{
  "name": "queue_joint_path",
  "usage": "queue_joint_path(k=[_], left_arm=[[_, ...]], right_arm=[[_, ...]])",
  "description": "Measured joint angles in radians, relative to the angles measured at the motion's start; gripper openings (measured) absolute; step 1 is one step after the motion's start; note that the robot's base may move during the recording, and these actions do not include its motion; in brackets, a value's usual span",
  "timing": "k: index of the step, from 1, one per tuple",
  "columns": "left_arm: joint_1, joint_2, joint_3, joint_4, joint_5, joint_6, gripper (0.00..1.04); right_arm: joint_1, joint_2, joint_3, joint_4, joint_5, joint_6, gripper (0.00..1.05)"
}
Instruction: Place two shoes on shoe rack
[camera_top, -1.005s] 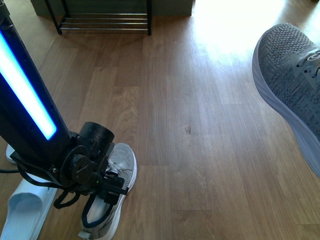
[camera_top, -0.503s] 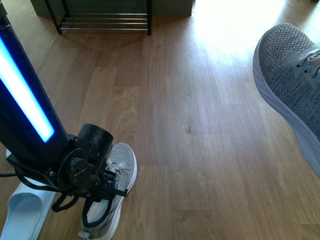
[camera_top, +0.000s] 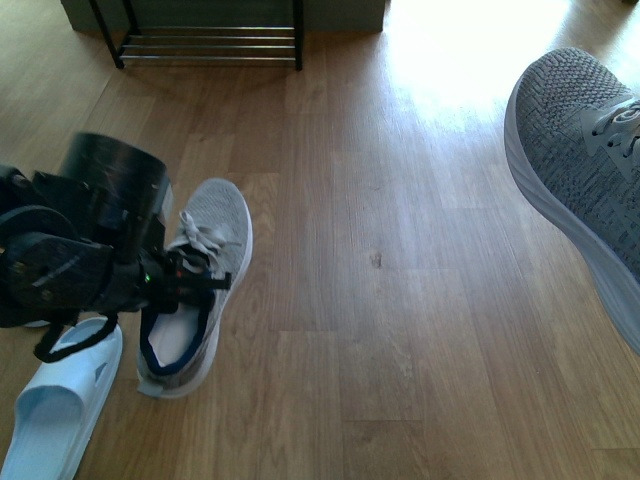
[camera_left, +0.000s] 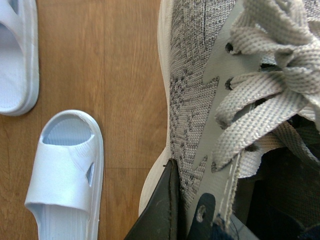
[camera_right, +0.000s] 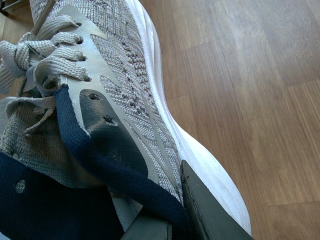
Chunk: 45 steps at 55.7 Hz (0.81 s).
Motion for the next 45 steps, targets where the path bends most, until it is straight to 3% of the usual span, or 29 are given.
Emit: queue_joint_path(k=[11,34,45], left_arm=[[0.031,-0.231,-0.106,-0.013,-0.008,-0.081,0.01],[0.048,-0.795,-0.279,-0.195,-0.155,-0.109,0.01],[0.048,-0.846,-0.295,-0.127,-0.202,-0.114,0.01]], right_arm=[[0.0,0.0,0.0,0.0,0.0,0.0,0.01],[0.0,0.0,0.0,0.0,0.0,0.0,0.01],[0.0,0.0,0.0,0.0,-0.001,0.0,0.01]])
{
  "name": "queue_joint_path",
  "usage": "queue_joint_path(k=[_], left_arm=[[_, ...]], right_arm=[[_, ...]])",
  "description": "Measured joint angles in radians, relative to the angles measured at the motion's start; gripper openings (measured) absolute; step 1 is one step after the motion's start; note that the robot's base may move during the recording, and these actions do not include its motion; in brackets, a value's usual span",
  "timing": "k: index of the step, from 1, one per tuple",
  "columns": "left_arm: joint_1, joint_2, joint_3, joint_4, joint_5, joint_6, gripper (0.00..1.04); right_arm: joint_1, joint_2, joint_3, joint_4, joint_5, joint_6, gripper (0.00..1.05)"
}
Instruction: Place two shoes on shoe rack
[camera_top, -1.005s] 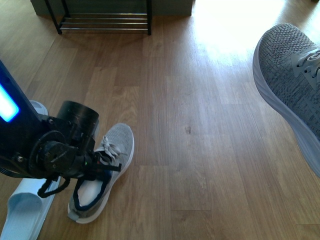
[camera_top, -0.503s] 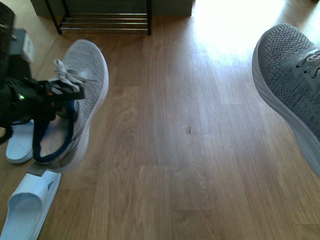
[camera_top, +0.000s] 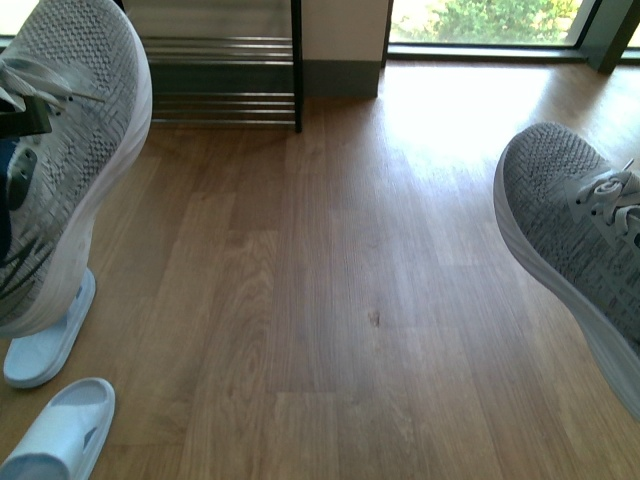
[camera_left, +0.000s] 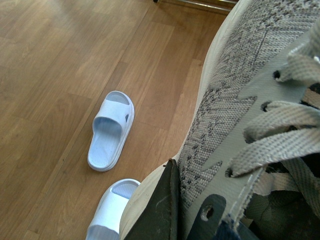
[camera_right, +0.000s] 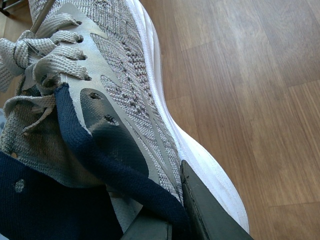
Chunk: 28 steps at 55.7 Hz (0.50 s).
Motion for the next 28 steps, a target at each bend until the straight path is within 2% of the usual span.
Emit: queue_joint_path(k=[28], left_arm=[[0.0,0.001,-0.011,0.0,0.002,-0.003,0.01]], right_arm=[[0.0,0.0,0.0,0.0,0.001,0.0,0.01]])
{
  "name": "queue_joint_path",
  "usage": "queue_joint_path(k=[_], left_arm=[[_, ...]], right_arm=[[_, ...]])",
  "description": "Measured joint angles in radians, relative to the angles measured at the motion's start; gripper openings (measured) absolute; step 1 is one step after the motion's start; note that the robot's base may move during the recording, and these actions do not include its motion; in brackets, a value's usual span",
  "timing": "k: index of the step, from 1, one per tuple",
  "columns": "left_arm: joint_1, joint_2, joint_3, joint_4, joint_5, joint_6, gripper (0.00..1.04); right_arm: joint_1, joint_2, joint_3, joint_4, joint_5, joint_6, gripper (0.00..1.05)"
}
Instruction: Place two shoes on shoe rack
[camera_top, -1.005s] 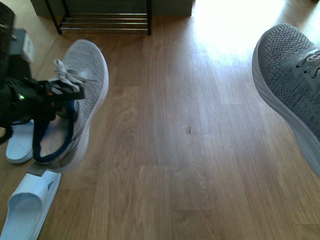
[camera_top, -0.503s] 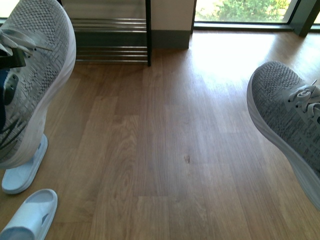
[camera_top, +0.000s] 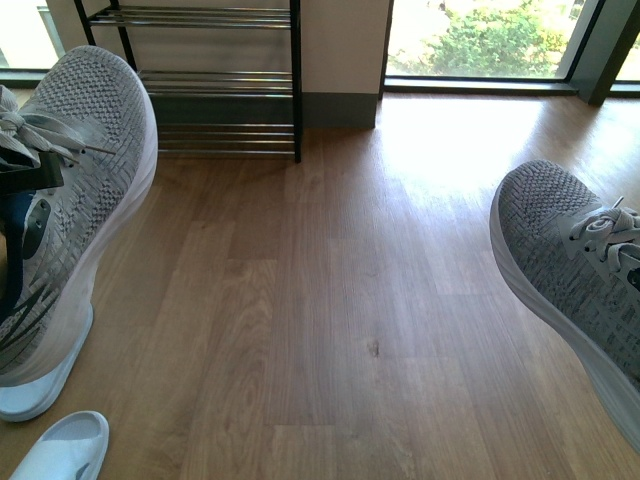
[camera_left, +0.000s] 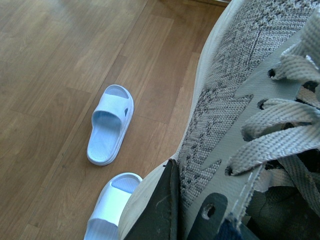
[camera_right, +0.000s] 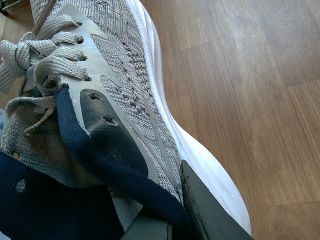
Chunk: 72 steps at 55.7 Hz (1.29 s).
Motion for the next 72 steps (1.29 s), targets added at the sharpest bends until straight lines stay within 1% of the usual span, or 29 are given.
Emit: queue_joint_path(k=[13,28,72], left_arm=[[0.002,0.0,-0.001,0.0,-0.007,0.0,0.01],[-0.004,0.0,-0.001,0.0,0.003,0.0,0.01],[-0.001,0.003,-0.002,0.0,0.0,0.0,0.01]], right_arm=[[0.002,0.0,-0.001,0.0,-0.01,0.0,0.01],[0.001,0.0,-0.001,0.0,0.006,0.0,0.01],[0.001,0.0,-0.001,0.0,0.0,0.0,0.01]])
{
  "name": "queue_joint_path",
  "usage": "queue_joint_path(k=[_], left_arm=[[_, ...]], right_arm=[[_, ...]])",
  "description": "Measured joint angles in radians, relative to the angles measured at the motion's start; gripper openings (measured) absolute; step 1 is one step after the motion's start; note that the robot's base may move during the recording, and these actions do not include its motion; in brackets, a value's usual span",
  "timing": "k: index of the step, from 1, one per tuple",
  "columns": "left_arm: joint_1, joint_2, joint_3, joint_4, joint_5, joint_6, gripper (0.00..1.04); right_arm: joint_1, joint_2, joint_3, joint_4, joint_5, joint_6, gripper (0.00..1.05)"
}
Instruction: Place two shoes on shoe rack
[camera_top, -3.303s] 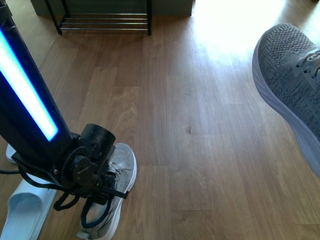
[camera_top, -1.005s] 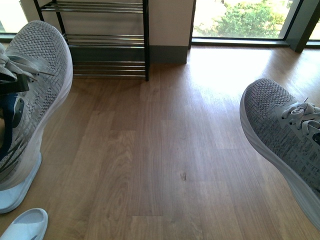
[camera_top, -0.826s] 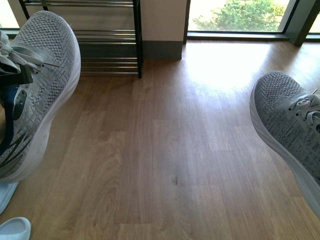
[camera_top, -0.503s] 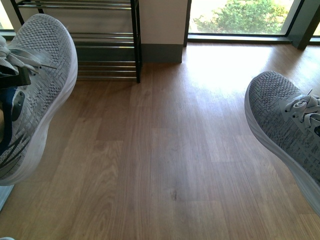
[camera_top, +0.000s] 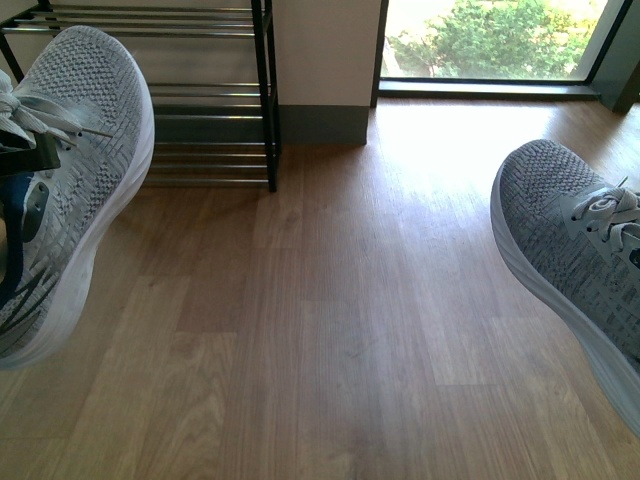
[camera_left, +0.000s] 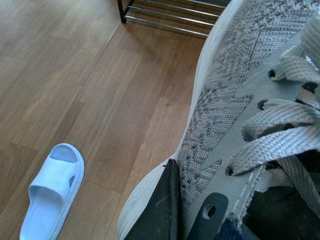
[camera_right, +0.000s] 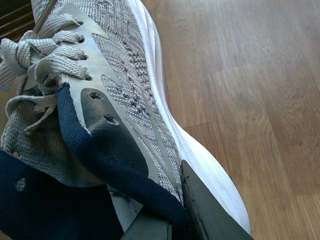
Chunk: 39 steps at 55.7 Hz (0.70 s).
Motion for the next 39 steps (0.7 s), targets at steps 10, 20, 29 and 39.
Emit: queue_joint_path(k=[10,20,29,39], left_arm=[[-0.003,0.0,0.0,0.0,0.006,0.0,0.01],[-0.002,0.0,0.0,0.0,0.003,0.0,0.01],[0.003,0.001,0.0,0.0,-0.006,0.0,0.01],[0.003,0.001,0.0,0.0,-0.006,-0.002,0.01]], right_arm=[[-0.002,0.0,0.0,0.0,0.008,0.0,0.01],[-0.001,0.0,-0.001,0.0,0.003,0.0,0.01],[0.002,0.0,-0.002,0.0,-0.008,0.0,0.01],[0.002,0.0,-0.002,0.0,-0.007,0.0,0.01]])
